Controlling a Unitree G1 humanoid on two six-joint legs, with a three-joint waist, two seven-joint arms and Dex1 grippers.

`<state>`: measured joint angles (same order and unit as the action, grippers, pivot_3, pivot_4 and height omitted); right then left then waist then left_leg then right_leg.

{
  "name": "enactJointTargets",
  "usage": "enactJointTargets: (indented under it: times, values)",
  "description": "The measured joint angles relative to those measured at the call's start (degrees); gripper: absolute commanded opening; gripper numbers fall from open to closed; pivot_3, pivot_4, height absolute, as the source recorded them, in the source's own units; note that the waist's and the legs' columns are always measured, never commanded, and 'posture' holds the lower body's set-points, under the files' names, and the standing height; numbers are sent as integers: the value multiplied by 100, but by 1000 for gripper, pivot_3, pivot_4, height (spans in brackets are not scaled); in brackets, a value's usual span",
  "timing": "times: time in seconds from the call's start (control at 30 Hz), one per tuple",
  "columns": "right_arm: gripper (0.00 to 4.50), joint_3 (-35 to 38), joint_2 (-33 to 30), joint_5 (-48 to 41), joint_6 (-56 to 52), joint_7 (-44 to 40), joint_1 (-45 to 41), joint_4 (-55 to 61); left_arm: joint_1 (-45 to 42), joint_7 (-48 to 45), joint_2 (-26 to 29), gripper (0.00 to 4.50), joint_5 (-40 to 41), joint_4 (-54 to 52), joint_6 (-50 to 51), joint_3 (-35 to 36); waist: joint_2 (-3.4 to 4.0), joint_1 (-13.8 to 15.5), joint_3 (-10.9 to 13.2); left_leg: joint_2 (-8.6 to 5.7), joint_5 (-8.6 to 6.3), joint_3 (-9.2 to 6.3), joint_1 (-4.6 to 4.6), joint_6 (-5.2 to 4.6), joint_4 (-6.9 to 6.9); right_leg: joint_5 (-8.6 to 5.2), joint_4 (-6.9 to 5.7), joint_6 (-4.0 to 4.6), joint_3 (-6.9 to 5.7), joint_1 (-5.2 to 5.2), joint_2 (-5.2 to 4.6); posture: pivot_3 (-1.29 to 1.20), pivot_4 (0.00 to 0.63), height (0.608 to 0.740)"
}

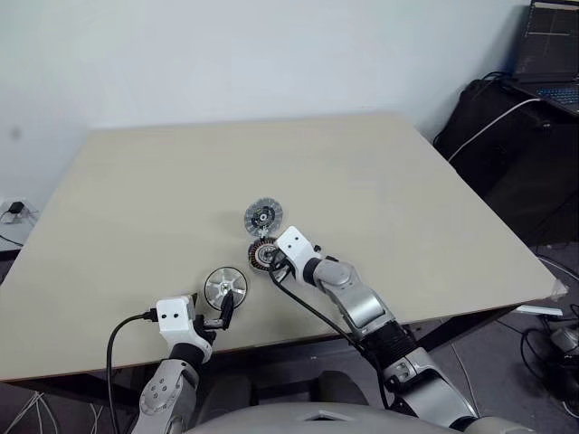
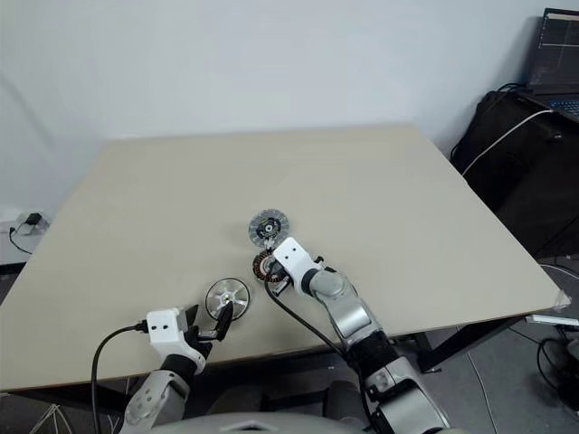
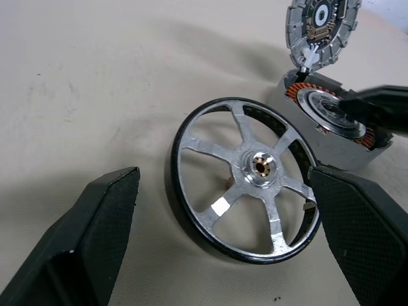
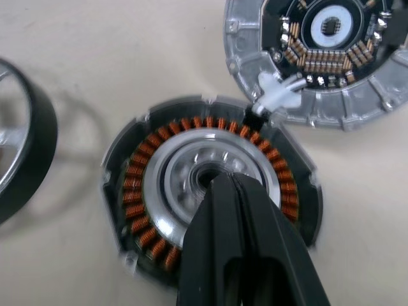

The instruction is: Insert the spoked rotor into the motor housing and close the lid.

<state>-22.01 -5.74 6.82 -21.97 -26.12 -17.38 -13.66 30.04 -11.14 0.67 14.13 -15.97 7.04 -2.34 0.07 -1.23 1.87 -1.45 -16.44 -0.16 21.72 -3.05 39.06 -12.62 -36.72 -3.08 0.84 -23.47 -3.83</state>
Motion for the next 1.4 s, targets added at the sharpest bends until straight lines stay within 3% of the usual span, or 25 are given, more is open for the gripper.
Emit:
enactJointTargets:
  times: [0.17, 0.53, 0.73, 0.9, 1.4]
  values:
    - [22, 1, -31, -44, -169, -17, 103, 293, -11, -12, 7, 4500, 1, -8, 29, -7, -1, 1, 0, 1, 0, 0, -1, 0, 2, -12, -2, -21, 0, 1, 1, 0, 0, 740]
    - [22, 27, 533, -58, 61, 237, -597, 75, -52, -13, 14, 4500, 1, -8, 95, -38, -2, -5, 1, 0, 0, -1, 0, 1, -2, 1, 1, 0, 1, -2, 4, 0, 0, 740]
    - [22, -152, 312, 34, 66, 149, -221, -355, -33, -8, 10, 4500, 1, -9, 95, -31, -1, -5, 2, -2, -1, 0, 0, 1, -2, 1, 0, 2, 1, -2, -2, 0, 0, 740]
    - [22, -174, -28, 70, -18, -58, 9, 74, -8, -10, 8, 4500, 1, -13, 94, -24, 6, -21, -10, 1, -1, -1, -4, 1, 0, -11, -3, -16, 1, 1, 0, 0, 0, 740]
    - [22, -8, 323, -49, -22, 34, -397, 192, -115, -23, 59, 4500, 2, -12, 91, -10, 5, -12, -6, 1, -1, -1, -2, 1, -1, 0, -2, 1, 2, -1, 4, 0, 0, 740]
